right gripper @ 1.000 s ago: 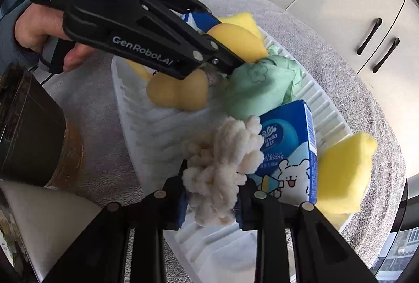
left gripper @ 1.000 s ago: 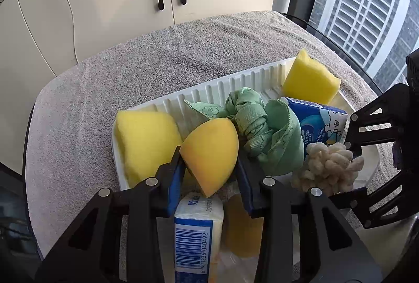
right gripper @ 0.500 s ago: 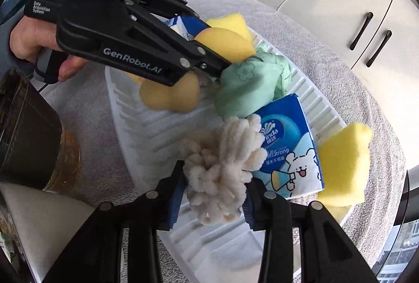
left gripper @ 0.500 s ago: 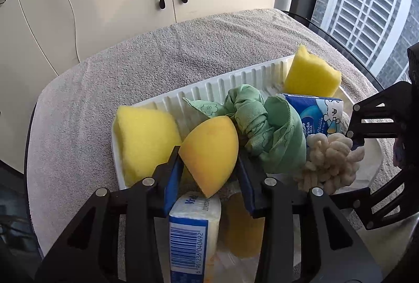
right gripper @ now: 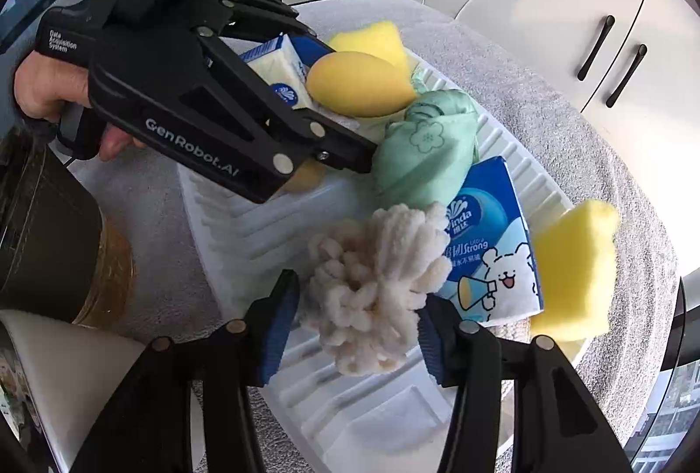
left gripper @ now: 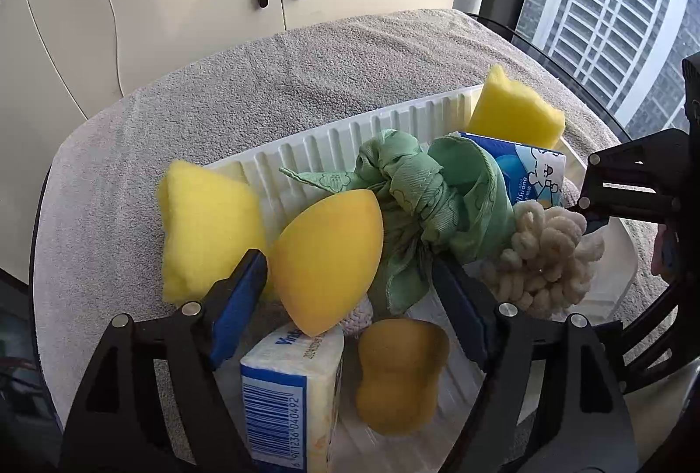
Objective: Organize soft objects
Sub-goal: 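Lower and open the left tool to drop the egg sponge while the right tool drops the rope toy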
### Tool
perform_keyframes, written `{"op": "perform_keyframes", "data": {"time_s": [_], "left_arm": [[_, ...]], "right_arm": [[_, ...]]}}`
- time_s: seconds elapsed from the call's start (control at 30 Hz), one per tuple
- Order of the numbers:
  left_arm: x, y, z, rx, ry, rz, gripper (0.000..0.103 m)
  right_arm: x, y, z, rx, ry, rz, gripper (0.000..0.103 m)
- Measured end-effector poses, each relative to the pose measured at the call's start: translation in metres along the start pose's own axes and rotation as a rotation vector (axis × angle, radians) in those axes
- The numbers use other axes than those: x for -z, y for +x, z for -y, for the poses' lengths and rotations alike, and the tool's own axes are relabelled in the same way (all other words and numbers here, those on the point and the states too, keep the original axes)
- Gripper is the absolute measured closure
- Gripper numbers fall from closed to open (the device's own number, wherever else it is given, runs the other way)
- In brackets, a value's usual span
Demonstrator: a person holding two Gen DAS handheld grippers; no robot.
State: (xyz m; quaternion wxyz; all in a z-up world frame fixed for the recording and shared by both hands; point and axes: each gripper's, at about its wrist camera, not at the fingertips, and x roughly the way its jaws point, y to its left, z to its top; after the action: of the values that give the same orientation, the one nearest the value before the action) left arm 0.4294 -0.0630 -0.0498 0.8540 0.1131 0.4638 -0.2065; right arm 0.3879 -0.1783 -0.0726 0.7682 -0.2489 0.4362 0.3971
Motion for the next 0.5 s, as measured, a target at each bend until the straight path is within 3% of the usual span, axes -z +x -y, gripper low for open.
{"op": "perform_keyframes", "data": {"time_s": [0.03, 0.07, 0.2, 0.5], "left_arm": [[0.000, -0.001, 0.000, 0.003, -0.003, 0.002, 0.014], [-0.001, -0.003, 0.000, 0.015, -0.007, 0.008, 0.001], [-0.005, -0.010, 0.006, 0.010, 0.006, 0.026, 0.000], [-0.010, -0.018, 0.002, -0.023, -0.015, 0.064, 0.000]], "right_arm": [[0.000, -0.001, 0.001, -0.001, 0.001, 0.006, 0.047], [-0.001, -0.003, 0.001, -0.003, 0.003, 0.012, 0.043], [-0.002, -0.014, 0.002, -0.010, 0.005, 0.038, 0.026], [0.000, -0.023, 0.007, 0.014, 0.010, 0.051, 0.021]]}}
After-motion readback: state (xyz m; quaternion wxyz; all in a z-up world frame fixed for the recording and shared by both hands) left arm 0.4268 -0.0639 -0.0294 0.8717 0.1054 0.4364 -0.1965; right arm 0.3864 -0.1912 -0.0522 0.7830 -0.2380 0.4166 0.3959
